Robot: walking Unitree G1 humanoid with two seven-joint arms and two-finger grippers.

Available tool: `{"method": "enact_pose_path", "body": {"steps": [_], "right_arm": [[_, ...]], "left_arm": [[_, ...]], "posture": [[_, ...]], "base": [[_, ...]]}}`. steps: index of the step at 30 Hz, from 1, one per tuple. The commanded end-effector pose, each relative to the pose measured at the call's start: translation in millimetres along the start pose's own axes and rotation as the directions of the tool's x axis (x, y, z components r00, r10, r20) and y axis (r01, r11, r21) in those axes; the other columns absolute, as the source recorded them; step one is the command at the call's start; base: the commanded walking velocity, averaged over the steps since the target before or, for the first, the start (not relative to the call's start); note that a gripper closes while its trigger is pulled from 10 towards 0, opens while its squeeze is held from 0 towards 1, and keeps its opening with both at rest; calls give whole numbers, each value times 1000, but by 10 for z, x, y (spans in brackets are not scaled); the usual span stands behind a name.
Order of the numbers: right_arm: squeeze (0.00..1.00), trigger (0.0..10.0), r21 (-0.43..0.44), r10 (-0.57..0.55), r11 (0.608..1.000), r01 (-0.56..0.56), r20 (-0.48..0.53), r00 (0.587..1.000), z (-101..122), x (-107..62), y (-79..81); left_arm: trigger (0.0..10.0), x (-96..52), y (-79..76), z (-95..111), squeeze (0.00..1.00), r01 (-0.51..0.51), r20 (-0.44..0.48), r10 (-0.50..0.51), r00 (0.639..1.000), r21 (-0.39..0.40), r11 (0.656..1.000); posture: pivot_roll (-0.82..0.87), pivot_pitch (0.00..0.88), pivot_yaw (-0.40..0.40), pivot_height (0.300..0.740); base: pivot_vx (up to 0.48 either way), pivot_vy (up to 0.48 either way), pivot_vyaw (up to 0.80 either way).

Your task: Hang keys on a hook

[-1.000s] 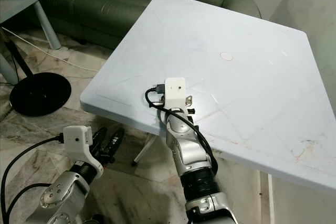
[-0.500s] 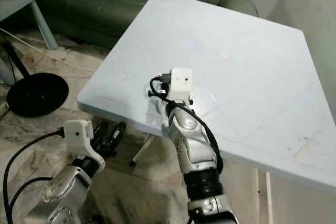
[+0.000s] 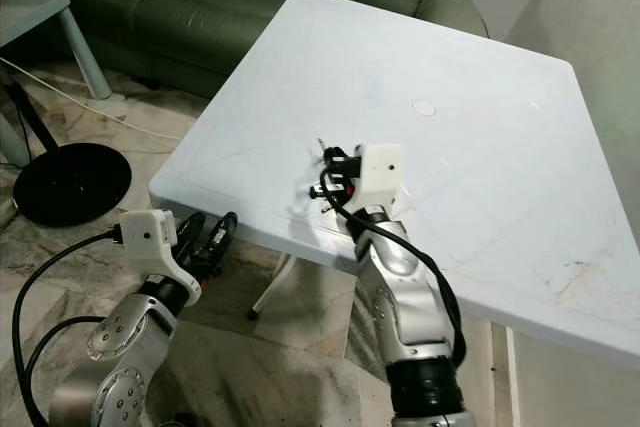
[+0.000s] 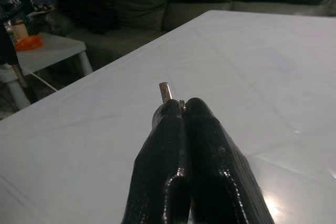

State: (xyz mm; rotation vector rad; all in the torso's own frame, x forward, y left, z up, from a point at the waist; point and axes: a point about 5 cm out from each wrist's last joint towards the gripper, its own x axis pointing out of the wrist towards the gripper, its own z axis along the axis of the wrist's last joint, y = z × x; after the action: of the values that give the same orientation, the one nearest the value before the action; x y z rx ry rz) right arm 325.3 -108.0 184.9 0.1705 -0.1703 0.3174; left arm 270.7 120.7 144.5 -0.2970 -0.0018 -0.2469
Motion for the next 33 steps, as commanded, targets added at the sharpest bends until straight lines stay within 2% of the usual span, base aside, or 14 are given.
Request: {"method": "enact_pose_path", "body": {"steps": [1, 7, 10, 13, 17, 24, 33], "right_arm": [[0, 10000, -15, -27, 1000, 28, 31, 999, 44, -80, -104], [0, 10000, -50, -43, 998, 45, 49, 998, 32, -202, -202], [0, 10000, -79, -81, 993, 85, 58, 995, 36, -277, -297], [0, 10000, -84, -99, 991, 104, 58, 993, 29, -297, -339], [0, 10000, -118, -166, 978, 171, 48, 985, -1, -319, -472], [0, 10000, -140, -222, 964, 228, 56, 973, -6, -322, -585], [0, 10000, -162, -257, 951, 263, 58, 965, -24, -373, -721]], "left_arm": [[10000, 14, 6, -7, 0, -20, 6, 20, 1000, 11, 1000], [10000, 36, 107, 34, 0, -89, 38, 88, 995, 30, 996], [10000, 51, 264, 80, 0, -177, 59, 175, 983, 36, 984], [10000, 61, 333, 96, 0, -211, 67, 208, 976, 43, 977], [10000, 103, 473, 80, 0, -271, 54, 267, 962, 102, 957], [10000, 167, 600, 117, 0, -304, 66, 297, 952, 124, 945], [10000, 276, 672, 143, 0, -287, 67, 280, 958, 147, 946]], "posture": [[85, 121, -133, 740], [78, 108, -127, 740], [76, 104, -125, 740], [77, 102, -125, 740], [75, 99, -125, 740], [71, 93, -121, 740], [61, 74, -109, 740]], "base": [[0, 0, 0], [0, 0, 0], [0, 0, 0], [0, 0, 0], [0, 0, 0], [0, 0, 0], [0, 0, 0]]}}
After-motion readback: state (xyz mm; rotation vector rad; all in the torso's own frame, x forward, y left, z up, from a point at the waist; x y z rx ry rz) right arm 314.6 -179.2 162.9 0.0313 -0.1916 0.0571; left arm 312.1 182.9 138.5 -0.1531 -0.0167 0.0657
